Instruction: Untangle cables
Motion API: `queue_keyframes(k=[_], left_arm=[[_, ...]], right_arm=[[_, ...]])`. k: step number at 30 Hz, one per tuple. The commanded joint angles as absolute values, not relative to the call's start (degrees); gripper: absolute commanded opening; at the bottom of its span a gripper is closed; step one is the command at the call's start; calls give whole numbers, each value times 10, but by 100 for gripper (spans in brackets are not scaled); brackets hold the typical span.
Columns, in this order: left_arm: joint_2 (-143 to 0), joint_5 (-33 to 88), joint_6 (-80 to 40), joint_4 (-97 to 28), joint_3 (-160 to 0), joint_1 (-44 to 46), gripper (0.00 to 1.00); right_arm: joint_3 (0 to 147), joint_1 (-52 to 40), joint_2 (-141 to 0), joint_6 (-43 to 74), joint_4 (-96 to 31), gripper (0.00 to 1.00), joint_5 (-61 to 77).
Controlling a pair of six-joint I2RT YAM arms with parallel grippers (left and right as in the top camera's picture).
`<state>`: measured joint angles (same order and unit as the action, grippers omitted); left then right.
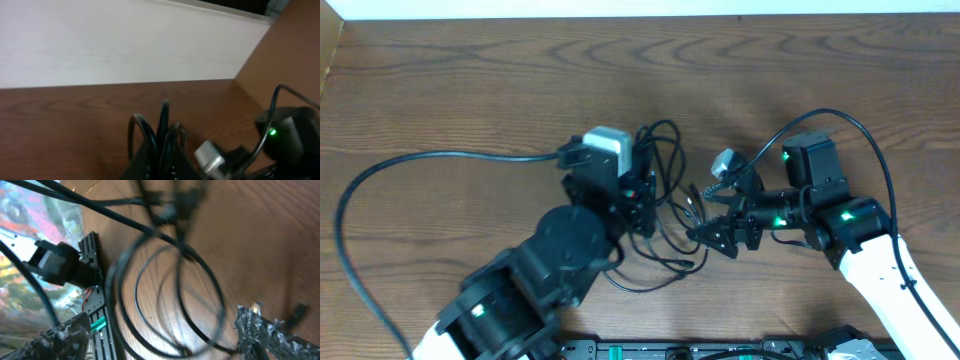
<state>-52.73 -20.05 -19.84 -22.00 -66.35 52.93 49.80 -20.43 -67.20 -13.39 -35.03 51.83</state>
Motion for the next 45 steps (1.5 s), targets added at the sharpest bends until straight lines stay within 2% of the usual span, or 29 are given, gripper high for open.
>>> queue_keyframes(k=[1, 7, 19, 27, 36, 41, 43, 45], left_arm=[[-540, -169, -233, -188, -685, 527, 7], [-561, -131, -233, -143, -685, 527, 8], [-566, -114, -298, -120, -685, 528, 7], [-566, -86, -308, -102, -685, 528, 8], [-570, -79, -308, -85, -685, 528, 7], [-572, -63, -334, -81, -685, 528, 7], [-572, -51, -333, -78, -685, 528, 8], [-572, -49, -333, -79, -685, 528, 7]], right_arm=[[498, -219, -667, -122, -349, 87, 531], [498, -225, -667, -117, -349, 83, 519], [498, -226, -667, -98, -318, 82, 488], [498, -226, -667, -98, -311, 61, 488], [498, -258, -668, -98, -312, 58, 486], [498, -279, -668, -90, -311, 54, 434], [498, -281, -668, -73, -310, 41, 403], [498, -281, -668, -66, -310, 19, 384]])
